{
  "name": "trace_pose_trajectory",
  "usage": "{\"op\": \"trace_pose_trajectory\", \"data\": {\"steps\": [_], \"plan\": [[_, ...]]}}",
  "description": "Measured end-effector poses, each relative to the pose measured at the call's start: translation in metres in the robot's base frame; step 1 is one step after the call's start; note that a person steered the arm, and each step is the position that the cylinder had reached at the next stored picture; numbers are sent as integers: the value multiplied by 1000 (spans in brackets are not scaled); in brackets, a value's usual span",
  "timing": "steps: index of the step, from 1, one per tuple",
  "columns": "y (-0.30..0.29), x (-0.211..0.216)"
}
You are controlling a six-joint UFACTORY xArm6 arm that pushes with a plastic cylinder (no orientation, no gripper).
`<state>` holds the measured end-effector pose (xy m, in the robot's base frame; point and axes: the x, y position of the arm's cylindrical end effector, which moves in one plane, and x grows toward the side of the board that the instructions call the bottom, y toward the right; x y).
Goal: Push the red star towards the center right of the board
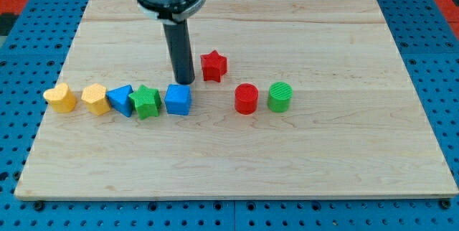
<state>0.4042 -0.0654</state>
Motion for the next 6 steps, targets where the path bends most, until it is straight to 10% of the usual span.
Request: {"op": "trace_pose_trajectory", "data": {"steps": [3, 6], "plan": [[206, -7], [66, 34]]}}
